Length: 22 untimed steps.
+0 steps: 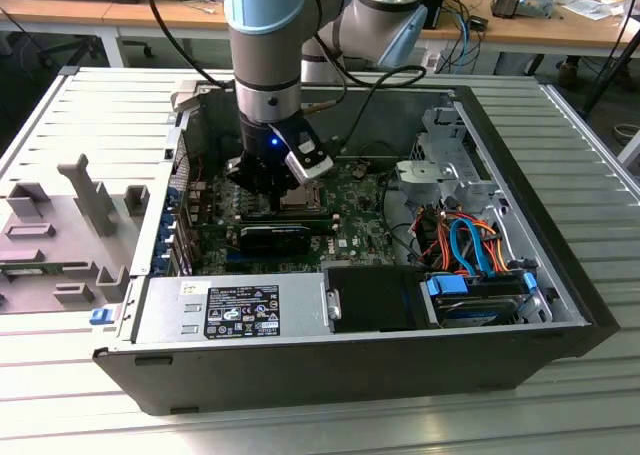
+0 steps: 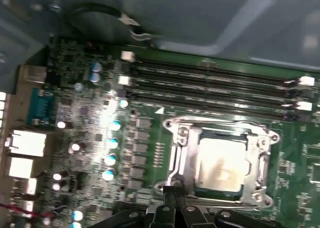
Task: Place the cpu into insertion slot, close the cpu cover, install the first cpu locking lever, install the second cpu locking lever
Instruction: 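Install the second cpu locking lever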
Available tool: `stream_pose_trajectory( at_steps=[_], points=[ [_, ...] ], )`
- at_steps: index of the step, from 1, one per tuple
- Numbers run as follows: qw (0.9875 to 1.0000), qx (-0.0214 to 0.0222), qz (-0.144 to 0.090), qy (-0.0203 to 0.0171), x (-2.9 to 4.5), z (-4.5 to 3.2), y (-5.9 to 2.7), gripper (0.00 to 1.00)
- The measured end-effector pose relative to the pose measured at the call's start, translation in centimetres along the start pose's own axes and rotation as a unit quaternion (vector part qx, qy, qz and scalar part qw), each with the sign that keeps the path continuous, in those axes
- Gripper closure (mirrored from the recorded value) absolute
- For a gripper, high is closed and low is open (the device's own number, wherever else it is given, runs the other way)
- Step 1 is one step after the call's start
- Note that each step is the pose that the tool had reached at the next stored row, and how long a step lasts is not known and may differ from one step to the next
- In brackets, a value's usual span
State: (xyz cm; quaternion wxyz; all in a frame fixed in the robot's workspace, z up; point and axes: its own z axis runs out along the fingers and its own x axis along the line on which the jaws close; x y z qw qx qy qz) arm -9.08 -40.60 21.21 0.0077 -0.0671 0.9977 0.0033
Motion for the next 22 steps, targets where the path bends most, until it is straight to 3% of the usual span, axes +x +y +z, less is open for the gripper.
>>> stream_pose_trajectory(
  at_steps=[3,4,7,8,11,13,14,22],
  points=[
    [0.9999,-0.0014,0.0,0.0102,-1.83,0.14,-0.22,0.89],
    [0.9999,-0.0024,0.0,0.0152,-2.8,0.2,-0.32,0.89],
    [0.9998,-0.0038,0.0,0.0192,-4.27,0.22,-0.48,0.89],
    [0.9998,-0.0037,0.0,0.0193,-4.39,0.13,-0.48,0.89],
    [0.9998,-0.0038,0.0,0.0192,-4.49,-1.41,-0.34,0.89],
    [0.9998,-0.0039,0.0,0.0193,-4.51,-2.86,-0.31,0.89],
    [0.9998,-0.0038,0.0,0.0193,-4.51,-3.11,-0.32,0.89],
    [0.9998,-0.0039,0.0,0.0192,-4.52,-3.22,-0.31,0.89]
  ],
)
